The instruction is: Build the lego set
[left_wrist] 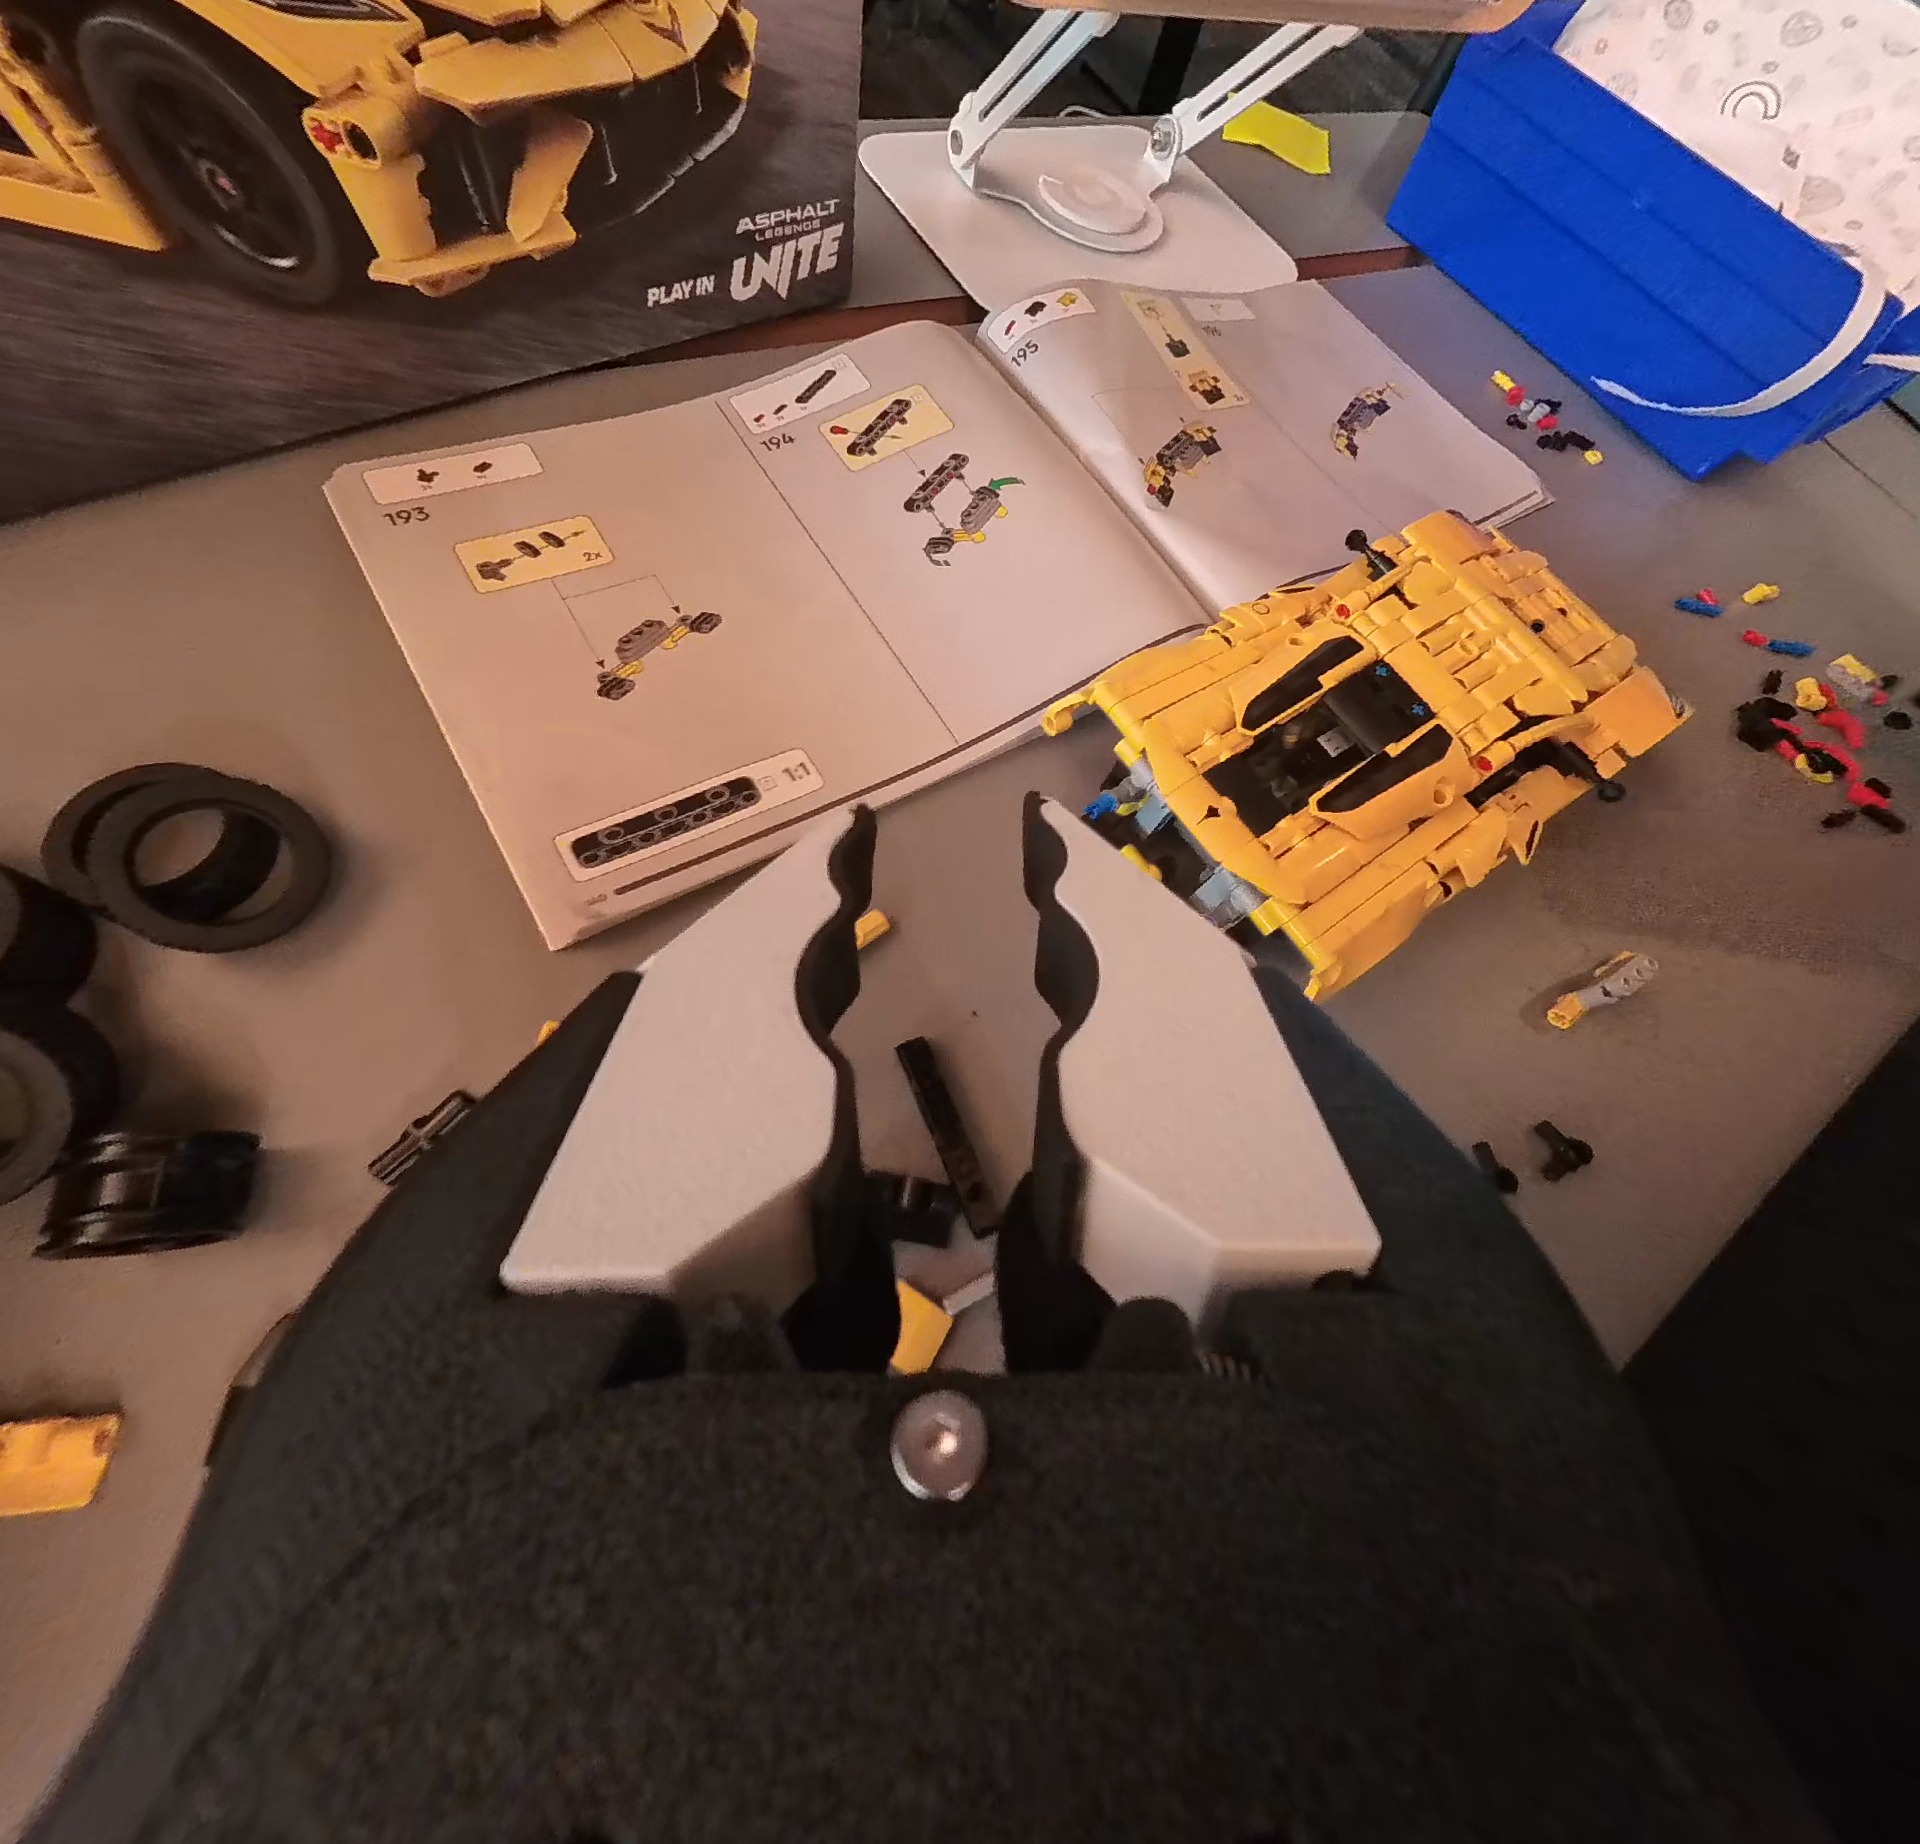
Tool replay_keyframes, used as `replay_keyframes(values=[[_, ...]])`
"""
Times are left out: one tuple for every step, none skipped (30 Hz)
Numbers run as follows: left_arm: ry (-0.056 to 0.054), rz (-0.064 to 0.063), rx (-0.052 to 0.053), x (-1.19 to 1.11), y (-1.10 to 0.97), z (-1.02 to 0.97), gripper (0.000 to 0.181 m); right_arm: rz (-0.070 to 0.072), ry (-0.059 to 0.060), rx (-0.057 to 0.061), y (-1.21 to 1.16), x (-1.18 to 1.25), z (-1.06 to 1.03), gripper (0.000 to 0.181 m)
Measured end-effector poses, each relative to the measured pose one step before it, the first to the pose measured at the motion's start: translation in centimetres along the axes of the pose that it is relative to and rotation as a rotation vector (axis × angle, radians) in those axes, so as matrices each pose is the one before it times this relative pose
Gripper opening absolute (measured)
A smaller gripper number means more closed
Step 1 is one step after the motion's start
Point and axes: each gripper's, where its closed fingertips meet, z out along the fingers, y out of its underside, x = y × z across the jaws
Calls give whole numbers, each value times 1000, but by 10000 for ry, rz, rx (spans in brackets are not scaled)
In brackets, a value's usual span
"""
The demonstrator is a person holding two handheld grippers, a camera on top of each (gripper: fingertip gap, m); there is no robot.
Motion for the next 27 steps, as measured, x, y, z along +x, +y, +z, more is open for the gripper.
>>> replay_keyframes(values=[[-21,-20,19,-57,7,-141,28,-348,-812,76,-1308,-2569,752,3],[-22,-13,16,-39,22,-132,28,-362,-720,32,-1097,-2422,1196,3],[-23,-6,13,-35,36,-126,28,-349,-509,-54,-776,-1993,1553,3],[-20,-5,5,-23,58,-107,28,-386,-318,-236,-347,-1551,1662,3],[-15,-14,0,-5,78,-110,28,-407,-165,-264,-176,-1109,1561,3],[-3,-22,5,12,81,-125,28,-317,-26,-188,-128,-710,1385,3],[7,-21,11,33,78,-126,28,-248,-29,-198,18,-512,1171,3],[-2,-15,10,0,86,-125,28,-187,-4,-265,159,-281,974,3],[-15,-13,5,-36,75,-107,28,-156,7,-313,218,-133,794,3],[-6,-19,-3,-38,78,-87,28,-121,-43,-265,164,-175,611,3],[9,-24,1,-28,55,-80,28,-87,-56,-154,31,-171,433,3],[1,-23,22,-40,18,-53,28,-58,-2,-56,-34,-98,313,3],[-5,-22,24,-54,17,-35,28,-32,-5,47,-98,-115,183,3],[5,-24,5,-38,34,-13,28,-4,9,53,-39,-41,62,3],[10,-19,-4,-17,30,16,28,42,32,18,38,50,-70,3],[4,-7,1,-11,15,24,28,100,36,13,99,126,-204,7],[-1,2,-3,-5,19,32,28,141,57,79,109,248,-504,17],[0,8,-16,9,15,28,28,233,129,168,177,514,-925,18],[-5,14,-16,0,22,16,28,385,266,285,241,884,-1286,18],[-11,19,-4,-1,9,3,28,461,445,282,440,1342,-1556,18],[-6,12,-6,-35,8,9,28,477,662,156,771,1811,-1637,15],[8,-3,-16,-54,10,40,28,406,770,-30,1100,2058,-1485,13],[11,-16,5,-75,-44,61,28,315,842,-169,1277,2155,-1234,12],[12,-22,36,-72,-109,77,28,216,732,-225,1209,1884,-868,12],[33,-30,26,-32,-98,118,28,74,394,-219,981,1187,-501,13],[55,-31,-2,45,-79,134,28,19,152,-109,630,586,-212,13],[55,-11,-2,102,-77,144,28,7,106,-117,474,378,18,14]])
